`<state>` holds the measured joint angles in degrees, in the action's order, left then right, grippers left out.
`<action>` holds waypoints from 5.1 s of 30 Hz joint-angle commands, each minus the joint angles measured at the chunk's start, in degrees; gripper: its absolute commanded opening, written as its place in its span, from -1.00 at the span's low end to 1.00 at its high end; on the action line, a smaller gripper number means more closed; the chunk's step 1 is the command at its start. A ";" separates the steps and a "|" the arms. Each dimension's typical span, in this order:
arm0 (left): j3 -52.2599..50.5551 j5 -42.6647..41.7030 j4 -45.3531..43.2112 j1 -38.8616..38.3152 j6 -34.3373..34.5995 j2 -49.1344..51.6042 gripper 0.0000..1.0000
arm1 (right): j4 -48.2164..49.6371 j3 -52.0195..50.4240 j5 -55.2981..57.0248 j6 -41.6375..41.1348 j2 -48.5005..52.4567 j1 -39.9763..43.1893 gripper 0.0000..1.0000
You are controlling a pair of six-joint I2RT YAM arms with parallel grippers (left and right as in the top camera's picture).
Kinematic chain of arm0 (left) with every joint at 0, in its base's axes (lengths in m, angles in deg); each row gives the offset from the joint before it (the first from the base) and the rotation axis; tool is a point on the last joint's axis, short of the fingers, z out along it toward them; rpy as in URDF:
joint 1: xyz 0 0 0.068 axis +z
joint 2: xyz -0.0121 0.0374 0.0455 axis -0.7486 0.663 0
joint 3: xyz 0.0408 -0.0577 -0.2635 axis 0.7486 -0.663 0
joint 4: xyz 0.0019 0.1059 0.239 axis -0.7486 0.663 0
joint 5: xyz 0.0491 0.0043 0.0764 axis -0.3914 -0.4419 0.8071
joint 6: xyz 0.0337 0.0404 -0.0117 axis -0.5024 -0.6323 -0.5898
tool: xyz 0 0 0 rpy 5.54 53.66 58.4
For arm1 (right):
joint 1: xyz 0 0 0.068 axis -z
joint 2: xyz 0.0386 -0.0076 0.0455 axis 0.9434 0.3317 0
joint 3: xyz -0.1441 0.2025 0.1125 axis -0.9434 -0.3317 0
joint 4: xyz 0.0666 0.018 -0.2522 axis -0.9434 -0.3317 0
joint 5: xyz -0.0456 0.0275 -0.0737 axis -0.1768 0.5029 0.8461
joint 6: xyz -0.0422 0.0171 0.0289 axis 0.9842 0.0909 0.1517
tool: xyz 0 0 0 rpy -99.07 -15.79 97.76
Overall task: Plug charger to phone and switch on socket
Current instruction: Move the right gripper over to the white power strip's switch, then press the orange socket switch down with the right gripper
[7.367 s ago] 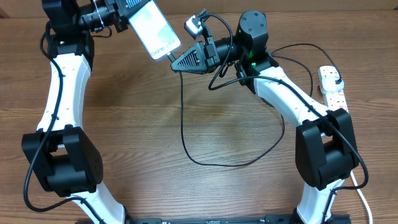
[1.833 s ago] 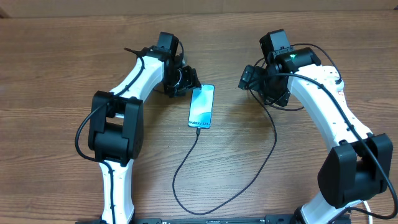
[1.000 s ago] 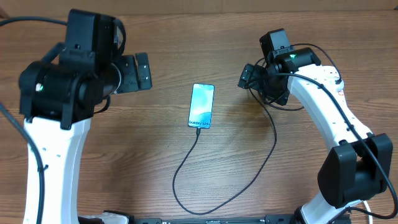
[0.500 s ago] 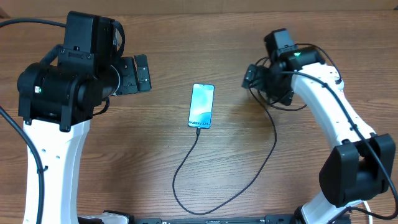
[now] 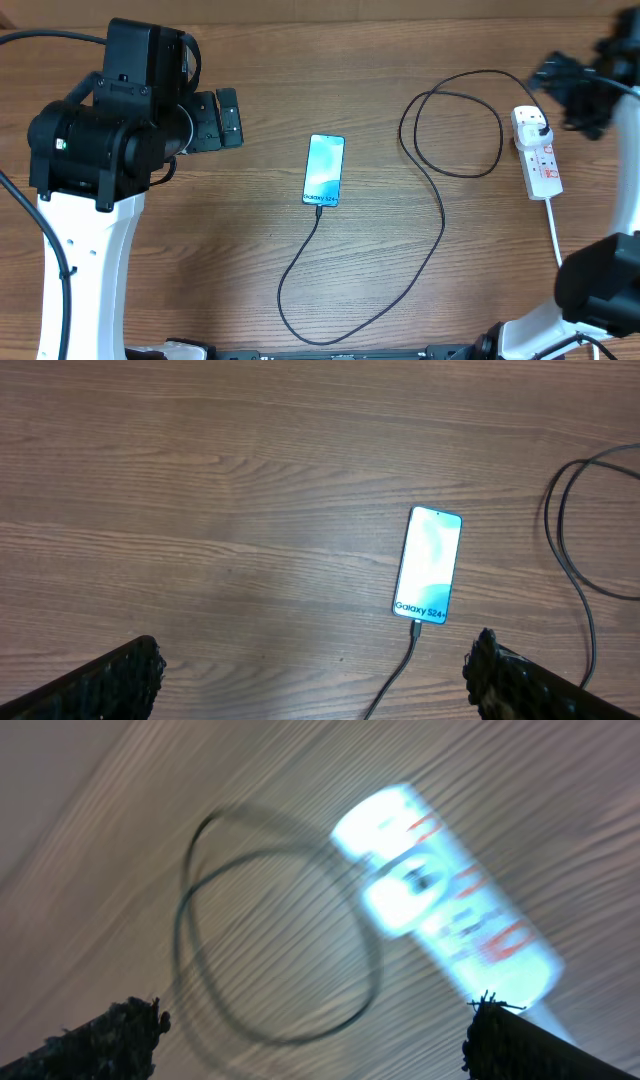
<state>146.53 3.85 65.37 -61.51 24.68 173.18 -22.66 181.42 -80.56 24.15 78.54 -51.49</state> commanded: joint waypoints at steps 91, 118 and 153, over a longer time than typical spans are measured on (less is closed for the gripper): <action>-0.20 1.14 -0.07 -0.11 -1.05 0.20 0.99 | 25.44 -17.35 -12.52 14.12 16.22 7.50 0.79; -0.20 1.16 -0.04 -0.11 -1.05 0.20 0.99 | 21.51 -18.49 -17.66 12.83 17.16 6.03 0.79; -0.20 1.14 -0.04 -0.11 -1.05 0.20 0.99 | 15.65 -14.19 -9.29 3.63 14.62 9.14 0.75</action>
<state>146.51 3.92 65.39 -61.51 24.70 173.18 -5.64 166.73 -93.91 30.40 94.26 -43.41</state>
